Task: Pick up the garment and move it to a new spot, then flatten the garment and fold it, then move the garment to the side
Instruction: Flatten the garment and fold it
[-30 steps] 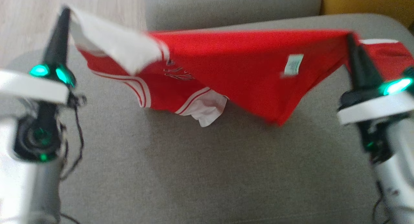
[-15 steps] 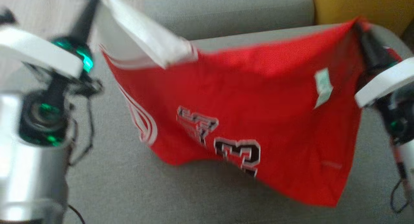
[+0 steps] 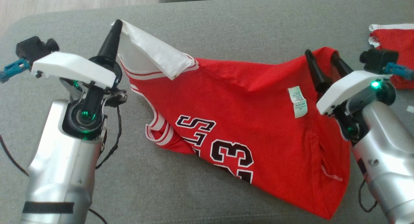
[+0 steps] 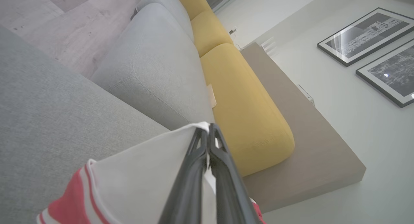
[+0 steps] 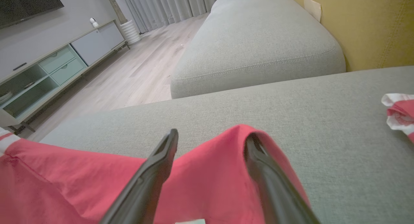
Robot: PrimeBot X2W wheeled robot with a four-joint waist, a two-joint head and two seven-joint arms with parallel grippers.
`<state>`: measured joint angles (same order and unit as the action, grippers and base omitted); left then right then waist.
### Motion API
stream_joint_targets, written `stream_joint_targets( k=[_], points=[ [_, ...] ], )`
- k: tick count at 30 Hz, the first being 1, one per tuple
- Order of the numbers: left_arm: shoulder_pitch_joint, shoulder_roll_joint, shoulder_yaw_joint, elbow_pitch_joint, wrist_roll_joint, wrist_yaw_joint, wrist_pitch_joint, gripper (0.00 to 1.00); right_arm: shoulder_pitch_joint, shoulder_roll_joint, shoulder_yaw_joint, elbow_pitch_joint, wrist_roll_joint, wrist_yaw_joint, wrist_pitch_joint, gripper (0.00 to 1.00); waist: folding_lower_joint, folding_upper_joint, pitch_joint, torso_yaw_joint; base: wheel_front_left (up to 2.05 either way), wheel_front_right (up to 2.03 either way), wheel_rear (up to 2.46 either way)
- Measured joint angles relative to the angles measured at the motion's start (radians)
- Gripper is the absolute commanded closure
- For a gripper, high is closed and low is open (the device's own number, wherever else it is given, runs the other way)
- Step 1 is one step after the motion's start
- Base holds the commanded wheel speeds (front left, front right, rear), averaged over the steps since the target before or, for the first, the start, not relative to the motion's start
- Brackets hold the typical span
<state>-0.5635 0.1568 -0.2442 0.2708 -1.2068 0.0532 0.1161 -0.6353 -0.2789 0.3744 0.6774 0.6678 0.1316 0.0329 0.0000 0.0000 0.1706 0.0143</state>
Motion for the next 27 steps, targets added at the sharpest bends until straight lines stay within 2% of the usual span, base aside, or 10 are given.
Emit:
stream_joint_targets(
  k=[7, 12, 18, 27],
  points=[
    [-0.034, 0.000, 0.001, 0.080, 0.027, -0.053, -0.056, 1.00, 0.082, -0.034, 0.048, -0.032, 0.037, 0.000, -0.047, 0.00, 0.0000, 0.0000, 0.018, -0.009, 0.00, 0.00, 0.00],
    [-0.043, 0.001, -0.004, 0.106, 0.044, -0.068, -0.065, 1.00, 0.200, -0.067, 0.044, -0.063, 0.040, 0.000, -0.023, 0.00, 0.0000, 0.0000, 0.033, -0.016, 0.00, 0.00, 0.00],
    [-0.065, 0.001, -0.012, 0.107, 0.049, -0.080, -0.065, 1.00, 0.219, -0.065, 0.015, -0.122, 0.059, 0.000, 0.008, 0.00, 0.0000, 0.0000, 0.055, -0.023, 0.00, 0.00, 0.00],
    [-0.091, -0.002, -0.032, 0.120, 0.059, -0.090, -0.065, 1.00, 0.218, -0.039, -0.011, -0.113, 0.237, 0.000, 0.139, 0.00, 0.0000, 0.0000, 0.085, 0.002, 0.00, 0.00, 0.00]
  ],
)
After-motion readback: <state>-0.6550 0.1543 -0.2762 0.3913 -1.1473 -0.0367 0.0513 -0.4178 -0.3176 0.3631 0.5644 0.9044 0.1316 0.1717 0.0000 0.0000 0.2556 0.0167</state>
